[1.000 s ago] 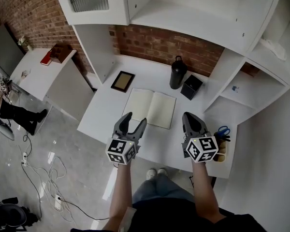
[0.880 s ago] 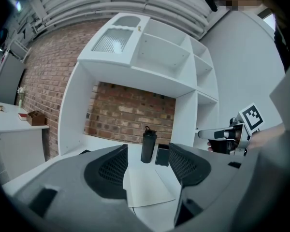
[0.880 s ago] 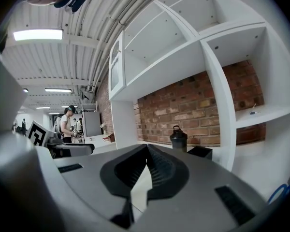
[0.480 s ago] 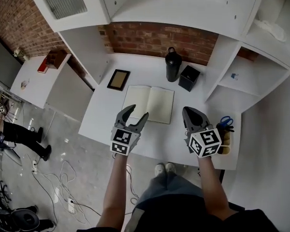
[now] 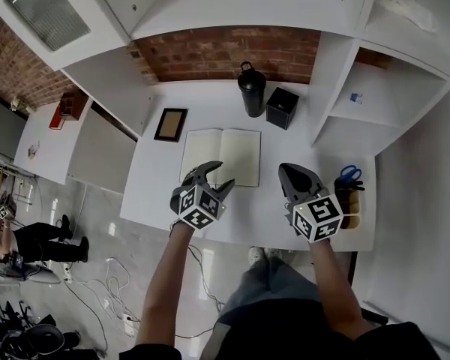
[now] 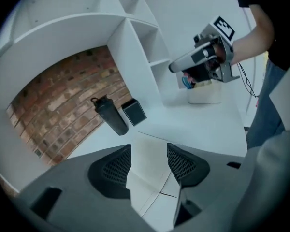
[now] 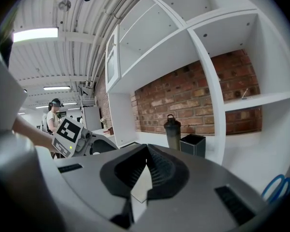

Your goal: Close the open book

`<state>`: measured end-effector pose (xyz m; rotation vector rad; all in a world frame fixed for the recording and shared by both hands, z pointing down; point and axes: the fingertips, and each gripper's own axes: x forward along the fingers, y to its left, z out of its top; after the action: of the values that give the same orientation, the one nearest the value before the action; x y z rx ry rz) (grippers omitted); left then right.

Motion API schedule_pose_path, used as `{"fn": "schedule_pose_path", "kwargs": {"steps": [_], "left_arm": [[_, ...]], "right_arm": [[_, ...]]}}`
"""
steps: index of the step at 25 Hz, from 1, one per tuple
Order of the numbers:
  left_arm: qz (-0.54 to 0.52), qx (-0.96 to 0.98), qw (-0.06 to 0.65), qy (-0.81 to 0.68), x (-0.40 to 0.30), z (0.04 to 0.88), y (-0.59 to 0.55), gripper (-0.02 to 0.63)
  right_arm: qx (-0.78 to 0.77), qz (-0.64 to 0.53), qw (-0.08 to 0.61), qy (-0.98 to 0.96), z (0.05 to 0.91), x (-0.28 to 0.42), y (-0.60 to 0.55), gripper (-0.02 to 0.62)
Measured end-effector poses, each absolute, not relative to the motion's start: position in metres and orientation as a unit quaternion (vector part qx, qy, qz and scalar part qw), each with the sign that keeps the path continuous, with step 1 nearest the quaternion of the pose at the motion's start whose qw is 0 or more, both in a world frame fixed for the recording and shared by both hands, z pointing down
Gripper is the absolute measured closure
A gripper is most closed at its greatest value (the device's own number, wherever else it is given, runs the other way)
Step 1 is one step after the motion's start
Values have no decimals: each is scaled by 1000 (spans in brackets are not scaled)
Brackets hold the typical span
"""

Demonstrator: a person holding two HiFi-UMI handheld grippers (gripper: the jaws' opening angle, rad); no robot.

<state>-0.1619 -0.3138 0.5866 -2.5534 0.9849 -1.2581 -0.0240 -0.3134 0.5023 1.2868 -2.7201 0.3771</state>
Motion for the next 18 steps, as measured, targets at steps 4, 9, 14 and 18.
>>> {"fn": "schedule_pose_path", "kwargs": {"steps": [4,9,14,18], "left_arm": [[-480,-829,83,275,-157,621,-311,374],[-547,-794,122,235,-155,658,-311,379],[-594,-763,156,200,-154,679,-312,383],[-614,-748,170,187,-156,691,-315,385]], "right_arm": [[423,134,61,-894,510,-22,-314,595],[421,141,69,-894,521,-23,-317,595],[418,145,78,-893,527,-27,-320,595],[418,147,82,-893,529,-29,-320,595]]}}
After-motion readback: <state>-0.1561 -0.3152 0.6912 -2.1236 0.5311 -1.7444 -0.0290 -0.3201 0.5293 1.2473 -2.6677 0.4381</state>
